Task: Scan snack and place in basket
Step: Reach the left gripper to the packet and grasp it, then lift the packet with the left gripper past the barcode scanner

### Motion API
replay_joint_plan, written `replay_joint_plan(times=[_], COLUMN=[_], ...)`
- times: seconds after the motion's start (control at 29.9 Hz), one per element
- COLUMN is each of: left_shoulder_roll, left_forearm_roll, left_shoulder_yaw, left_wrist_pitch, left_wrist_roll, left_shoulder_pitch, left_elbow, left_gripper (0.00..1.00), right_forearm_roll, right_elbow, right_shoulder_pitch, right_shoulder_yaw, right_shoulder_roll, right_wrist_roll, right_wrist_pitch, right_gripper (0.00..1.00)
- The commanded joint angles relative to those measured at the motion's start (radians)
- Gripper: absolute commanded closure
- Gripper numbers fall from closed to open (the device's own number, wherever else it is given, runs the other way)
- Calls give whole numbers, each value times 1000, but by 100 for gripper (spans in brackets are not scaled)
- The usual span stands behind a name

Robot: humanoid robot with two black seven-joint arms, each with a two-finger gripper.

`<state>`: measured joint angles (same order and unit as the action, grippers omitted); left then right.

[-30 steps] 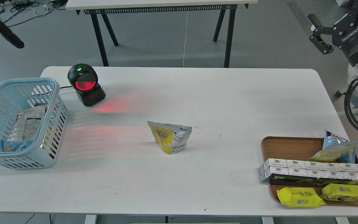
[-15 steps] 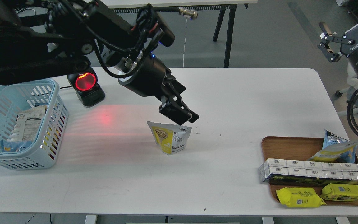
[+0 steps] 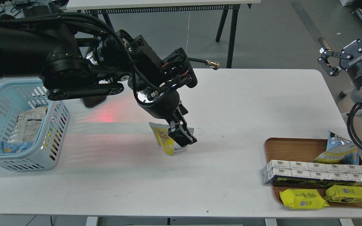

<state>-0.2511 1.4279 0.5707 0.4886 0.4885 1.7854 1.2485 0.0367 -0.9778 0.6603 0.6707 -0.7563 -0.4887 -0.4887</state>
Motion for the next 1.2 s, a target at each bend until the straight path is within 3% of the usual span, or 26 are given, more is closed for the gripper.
replay_joint_plan(times=[0.0, 0.13, 0.23, 0.33, 0.47, 0.57, 0.63, 0.74, 1.17], left_shoulder_roll=[21, 38, 39, 38, 35, 32, 29, 26, -54], left_forearm_roll=[6, 49, 52, 92, 121, 131, 131, 132, 129], left_shoulder_yaw=[8, 37, 37, 38, 80, 86, 86, 86, 72], left_wrist_pitch=[0, 0, 0, 0, 0, 0, 0, 0, 0], left_wrist_roll=[0, 0, 0, 0, 0, 0, 0, 0, 0], left_shoulder_pitch=[-53, -98, -101, -101, -103, -103, -103, -103, -81], left_elbow=[-49, -104, -107, -107, -104, -103, -98, -93, -70], left_gripper=[2, 8, 30, 45, 54, 85, 93, 98, 100], right_forearm_roll=[0, 0, 0, 0, 0, 0, 0, 0, -1], right_elbow=[-1, -1, -12, -29, -29, -29, -29, -29, -29], right_shoulder_pitch=[2, 7, 5, 2, 2, 1, -1, -2, -8], right_shoulder_yaw=[15, 30, 29, 32, 32, 32, 32, 32, 32], right_shoulder_roll=[-3, -8, -11, -12, -14, -17, -17, -17, -17], right_wrist_roll=[0, 0, 0, 0, 0, 0, 0, 0, 0], right_wrist_pitch=[0, 0, 0, 0, 0, 0, 0, 0, 0], right_gripper=[0, 0, 0, 0, 0, 0, 0, 0, 0])
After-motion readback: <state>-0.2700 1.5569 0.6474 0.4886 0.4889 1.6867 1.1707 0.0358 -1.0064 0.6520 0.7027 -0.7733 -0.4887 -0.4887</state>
